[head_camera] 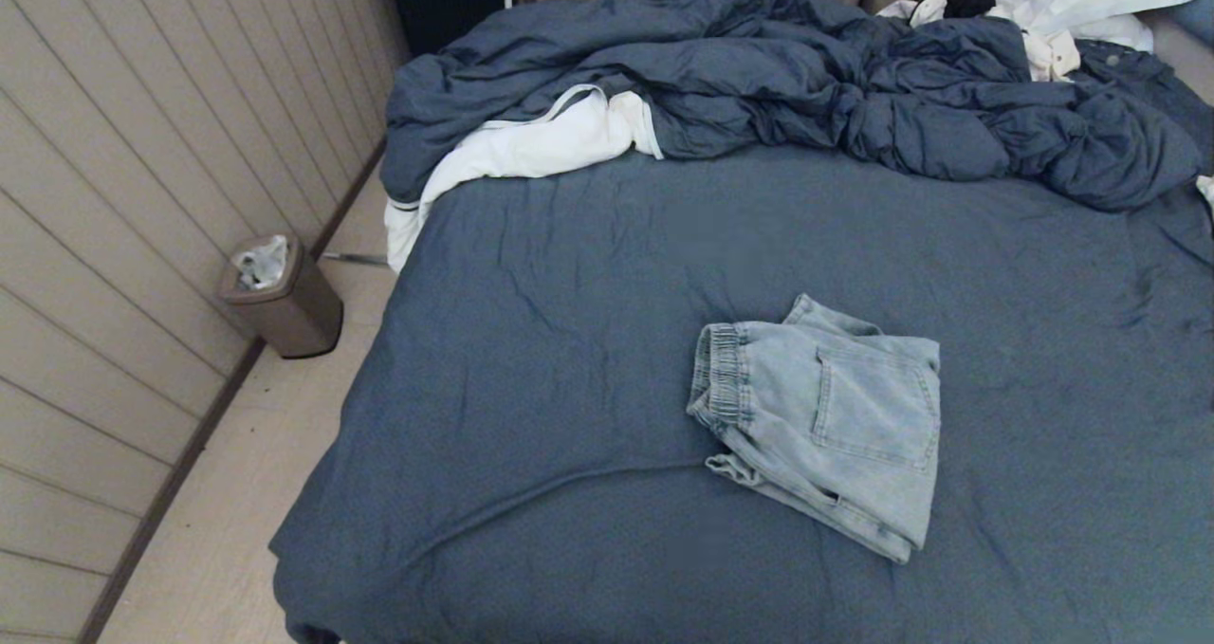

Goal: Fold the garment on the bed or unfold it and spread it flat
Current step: Unford the blue shorts

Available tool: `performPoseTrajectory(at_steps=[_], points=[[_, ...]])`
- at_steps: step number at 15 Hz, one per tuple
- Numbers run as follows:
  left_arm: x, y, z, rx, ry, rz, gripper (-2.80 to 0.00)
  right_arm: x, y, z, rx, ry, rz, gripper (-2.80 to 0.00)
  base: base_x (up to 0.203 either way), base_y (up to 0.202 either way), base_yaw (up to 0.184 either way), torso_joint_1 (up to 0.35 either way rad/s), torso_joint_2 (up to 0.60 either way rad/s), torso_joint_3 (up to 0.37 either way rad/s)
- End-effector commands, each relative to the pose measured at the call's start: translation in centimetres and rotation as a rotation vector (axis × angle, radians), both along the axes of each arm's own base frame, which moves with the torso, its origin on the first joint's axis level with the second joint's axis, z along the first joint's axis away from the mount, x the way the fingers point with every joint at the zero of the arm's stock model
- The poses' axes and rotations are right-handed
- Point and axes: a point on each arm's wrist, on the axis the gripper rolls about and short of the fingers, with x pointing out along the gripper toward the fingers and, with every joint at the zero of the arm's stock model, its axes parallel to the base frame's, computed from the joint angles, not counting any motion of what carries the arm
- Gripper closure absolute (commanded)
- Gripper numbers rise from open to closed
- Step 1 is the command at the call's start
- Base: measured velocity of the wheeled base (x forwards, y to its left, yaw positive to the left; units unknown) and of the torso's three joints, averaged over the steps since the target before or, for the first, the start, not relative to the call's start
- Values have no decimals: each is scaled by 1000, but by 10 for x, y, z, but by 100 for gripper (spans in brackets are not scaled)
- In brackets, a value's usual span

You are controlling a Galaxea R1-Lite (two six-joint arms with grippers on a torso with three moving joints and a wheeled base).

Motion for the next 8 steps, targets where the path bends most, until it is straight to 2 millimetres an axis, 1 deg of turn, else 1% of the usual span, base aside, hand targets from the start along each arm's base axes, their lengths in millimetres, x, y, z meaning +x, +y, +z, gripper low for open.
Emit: performPoseTrajectory(at_steps=[1,6,7,8], points=[[0,0,0,-1,2,2,0,0,0,0,-1,5,1,0,0,0,0,0,0,0],[0,0,0,8,8,-1,0,-1,0,3,-16,2,0,0,0,0,0,0,0,0],[0,0,0,10,9,-3,0,-3,0,10,-15,-2,2,0,0,0,0,0,0,0],[0,0,0,10,9,-4,0,-6,0,28,-9,-16,5,0,0,0,0,0,0,0]])
